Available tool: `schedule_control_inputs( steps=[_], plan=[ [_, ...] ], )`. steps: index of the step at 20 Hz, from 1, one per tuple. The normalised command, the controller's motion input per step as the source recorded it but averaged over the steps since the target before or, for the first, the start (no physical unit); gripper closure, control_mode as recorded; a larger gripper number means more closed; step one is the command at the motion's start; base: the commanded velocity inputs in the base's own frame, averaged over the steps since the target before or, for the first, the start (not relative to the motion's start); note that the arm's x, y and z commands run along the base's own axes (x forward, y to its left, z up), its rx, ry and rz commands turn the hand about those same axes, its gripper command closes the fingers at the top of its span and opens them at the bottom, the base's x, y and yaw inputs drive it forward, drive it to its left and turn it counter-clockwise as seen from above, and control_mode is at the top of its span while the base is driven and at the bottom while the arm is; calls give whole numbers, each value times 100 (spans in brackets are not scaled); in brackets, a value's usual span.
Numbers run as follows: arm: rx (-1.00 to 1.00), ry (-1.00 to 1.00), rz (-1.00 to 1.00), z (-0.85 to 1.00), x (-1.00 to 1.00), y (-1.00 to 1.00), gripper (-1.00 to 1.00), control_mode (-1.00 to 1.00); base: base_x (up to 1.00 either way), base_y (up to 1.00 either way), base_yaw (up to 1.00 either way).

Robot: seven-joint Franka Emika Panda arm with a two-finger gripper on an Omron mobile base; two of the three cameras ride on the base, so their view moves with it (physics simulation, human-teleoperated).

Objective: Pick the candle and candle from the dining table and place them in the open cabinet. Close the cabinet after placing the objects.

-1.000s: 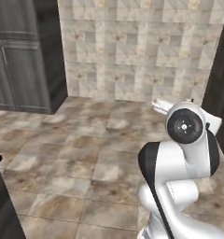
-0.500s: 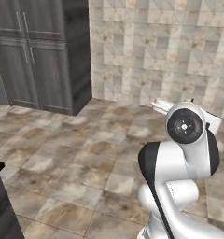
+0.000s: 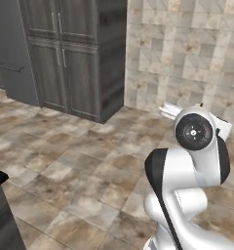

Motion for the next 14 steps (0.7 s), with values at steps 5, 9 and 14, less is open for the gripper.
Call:
schedule_control_inputs(
  steps=[5,9,14],
  plan=[
    [0,0,0,0,0,0,100,100,83,-5,35],
    [0,0,0,0,0,0,100,100,88,-8,35],
    [0,0,0,0,0,0,100,100,86,-8,35]
  ],
)
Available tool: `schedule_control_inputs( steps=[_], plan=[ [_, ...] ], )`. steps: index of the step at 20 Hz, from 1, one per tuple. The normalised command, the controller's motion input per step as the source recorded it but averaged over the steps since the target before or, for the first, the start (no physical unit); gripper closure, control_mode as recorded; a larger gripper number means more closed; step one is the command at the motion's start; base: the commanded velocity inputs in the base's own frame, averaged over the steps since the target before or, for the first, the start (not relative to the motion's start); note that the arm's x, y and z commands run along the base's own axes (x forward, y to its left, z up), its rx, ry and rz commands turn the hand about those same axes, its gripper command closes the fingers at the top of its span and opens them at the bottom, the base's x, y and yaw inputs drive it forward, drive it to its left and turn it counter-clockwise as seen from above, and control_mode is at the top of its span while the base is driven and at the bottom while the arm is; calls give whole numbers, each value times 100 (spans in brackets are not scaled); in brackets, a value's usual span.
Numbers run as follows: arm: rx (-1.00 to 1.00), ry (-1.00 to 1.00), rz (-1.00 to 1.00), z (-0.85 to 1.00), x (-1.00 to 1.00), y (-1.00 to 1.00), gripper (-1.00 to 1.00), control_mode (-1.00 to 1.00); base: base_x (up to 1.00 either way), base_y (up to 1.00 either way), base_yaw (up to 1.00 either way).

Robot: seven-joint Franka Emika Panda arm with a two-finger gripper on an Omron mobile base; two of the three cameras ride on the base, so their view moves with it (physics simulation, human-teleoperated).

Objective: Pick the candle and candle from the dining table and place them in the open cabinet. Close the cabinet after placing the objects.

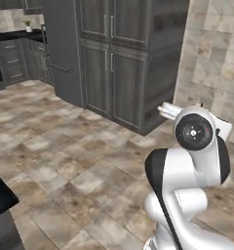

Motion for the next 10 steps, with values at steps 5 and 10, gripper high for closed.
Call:
schedule_control_inputs(
  steps=[5,10],
  plan=[
    [0,0,0,0,0,0,100,100,85,-11,35],
    [0,0,0,0,0,0,100,100,87,-19,34]
  ],
)
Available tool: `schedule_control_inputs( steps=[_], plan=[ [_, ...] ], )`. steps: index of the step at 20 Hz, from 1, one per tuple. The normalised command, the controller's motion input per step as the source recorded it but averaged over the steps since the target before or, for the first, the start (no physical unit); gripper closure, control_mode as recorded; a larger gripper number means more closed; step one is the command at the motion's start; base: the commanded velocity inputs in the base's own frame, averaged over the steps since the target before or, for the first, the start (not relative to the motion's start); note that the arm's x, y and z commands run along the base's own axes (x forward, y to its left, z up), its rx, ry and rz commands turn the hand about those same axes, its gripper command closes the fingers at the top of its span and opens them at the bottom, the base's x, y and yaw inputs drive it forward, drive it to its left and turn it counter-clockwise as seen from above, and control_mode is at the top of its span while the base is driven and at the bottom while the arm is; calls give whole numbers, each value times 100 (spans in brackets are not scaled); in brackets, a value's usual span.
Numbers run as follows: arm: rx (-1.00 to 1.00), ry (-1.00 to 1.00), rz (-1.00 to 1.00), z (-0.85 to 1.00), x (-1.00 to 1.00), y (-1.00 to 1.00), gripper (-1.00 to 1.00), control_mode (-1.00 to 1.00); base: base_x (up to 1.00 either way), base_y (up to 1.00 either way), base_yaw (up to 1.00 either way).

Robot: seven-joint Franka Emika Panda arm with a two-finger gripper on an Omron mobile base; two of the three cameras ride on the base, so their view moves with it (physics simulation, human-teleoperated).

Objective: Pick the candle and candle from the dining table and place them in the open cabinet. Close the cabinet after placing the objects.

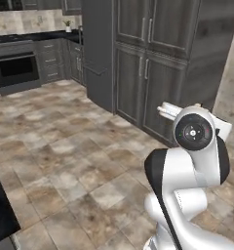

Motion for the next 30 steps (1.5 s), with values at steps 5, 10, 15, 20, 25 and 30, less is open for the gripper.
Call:
schedule_control_inputs(
  steps=[5,10,15,20,25,30],
  plan=[
    [0,0,0,0,0,0,100,100,93,-25,32],
    [0,0,0,0,0,0,100,100,92,-29,30],
    [0,0,0,0,0,0,100,100,96,-29,26],
    [0,0,0,0,0,0,100,100,100,-27,25],
    [0,0,0,0,0,0,100,100,100,-26,25],
    [0,0,0,0,0,0,100,100,100,-26,24]
  ],
)
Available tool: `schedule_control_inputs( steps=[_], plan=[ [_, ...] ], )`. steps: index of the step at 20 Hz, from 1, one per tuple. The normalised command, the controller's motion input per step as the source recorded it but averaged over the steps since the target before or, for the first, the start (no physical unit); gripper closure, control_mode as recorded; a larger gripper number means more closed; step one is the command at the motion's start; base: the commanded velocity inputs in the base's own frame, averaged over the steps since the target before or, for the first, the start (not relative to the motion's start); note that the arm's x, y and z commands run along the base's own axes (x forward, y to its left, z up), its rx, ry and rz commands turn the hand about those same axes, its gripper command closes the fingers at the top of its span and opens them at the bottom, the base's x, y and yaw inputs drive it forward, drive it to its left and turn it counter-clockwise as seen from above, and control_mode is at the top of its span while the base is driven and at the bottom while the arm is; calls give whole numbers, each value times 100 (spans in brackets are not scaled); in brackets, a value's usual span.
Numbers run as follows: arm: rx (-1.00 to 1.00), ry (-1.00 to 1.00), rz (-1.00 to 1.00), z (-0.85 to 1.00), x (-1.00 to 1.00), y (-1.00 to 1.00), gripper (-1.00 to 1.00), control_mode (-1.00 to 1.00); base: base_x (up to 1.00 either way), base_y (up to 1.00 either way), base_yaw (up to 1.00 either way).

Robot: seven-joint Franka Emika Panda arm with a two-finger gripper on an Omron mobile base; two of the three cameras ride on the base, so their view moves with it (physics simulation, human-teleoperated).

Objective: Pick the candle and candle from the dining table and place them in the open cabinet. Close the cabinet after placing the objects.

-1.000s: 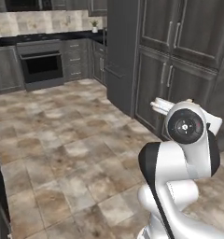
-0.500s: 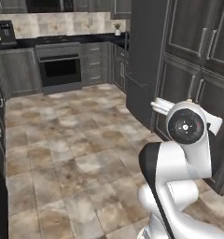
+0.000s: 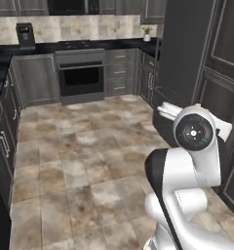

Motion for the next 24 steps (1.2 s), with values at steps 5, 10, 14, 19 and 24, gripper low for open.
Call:
schedule_control_inputs(
  steps=[5,10,14,19,24],
  plan=[
    [0,0,0,0,0,0,100,100,100,-29,23],
    [0,0,0,0,0,0,100,100,100,-28,20],
    [0,0,0,0,0,0,100,100,100,-26,16],
    [0,0,0,0,0,0,100,100,99,-25,7],
    [0,0,0,0,0,0,100,100,98,-22,0]
  ],
)
